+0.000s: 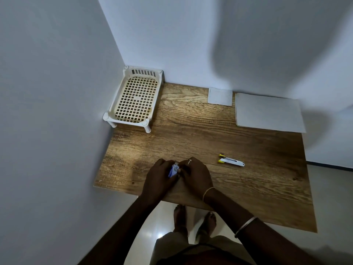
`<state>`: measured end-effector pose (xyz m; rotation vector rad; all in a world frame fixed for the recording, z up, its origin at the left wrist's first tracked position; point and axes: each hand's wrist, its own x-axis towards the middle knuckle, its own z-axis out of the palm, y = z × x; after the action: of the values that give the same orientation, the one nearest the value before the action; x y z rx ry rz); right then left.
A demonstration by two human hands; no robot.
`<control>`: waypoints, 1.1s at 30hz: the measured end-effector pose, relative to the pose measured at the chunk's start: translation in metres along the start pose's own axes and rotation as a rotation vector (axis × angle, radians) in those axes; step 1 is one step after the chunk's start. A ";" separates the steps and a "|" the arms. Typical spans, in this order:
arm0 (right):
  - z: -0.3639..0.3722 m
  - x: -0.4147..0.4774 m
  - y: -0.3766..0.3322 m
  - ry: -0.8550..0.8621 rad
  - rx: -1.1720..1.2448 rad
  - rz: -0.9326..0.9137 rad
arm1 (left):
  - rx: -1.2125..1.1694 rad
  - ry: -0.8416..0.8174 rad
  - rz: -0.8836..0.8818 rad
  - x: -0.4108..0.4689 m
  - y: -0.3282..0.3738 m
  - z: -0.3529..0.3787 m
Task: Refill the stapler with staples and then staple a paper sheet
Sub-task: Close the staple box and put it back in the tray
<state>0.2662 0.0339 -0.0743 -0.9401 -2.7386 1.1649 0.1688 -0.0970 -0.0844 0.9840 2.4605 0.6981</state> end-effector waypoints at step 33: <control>-0.003 0.033 -0.005 -0.066 0.096 0.100 | -0.098 0.088 -0.079 -0.003 0.009 0.003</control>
<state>0.2374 0.0509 -0.0759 -1.0556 -2.6851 1.3546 0.1773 -0.0929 -0.0813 0.8314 2.4991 0.8427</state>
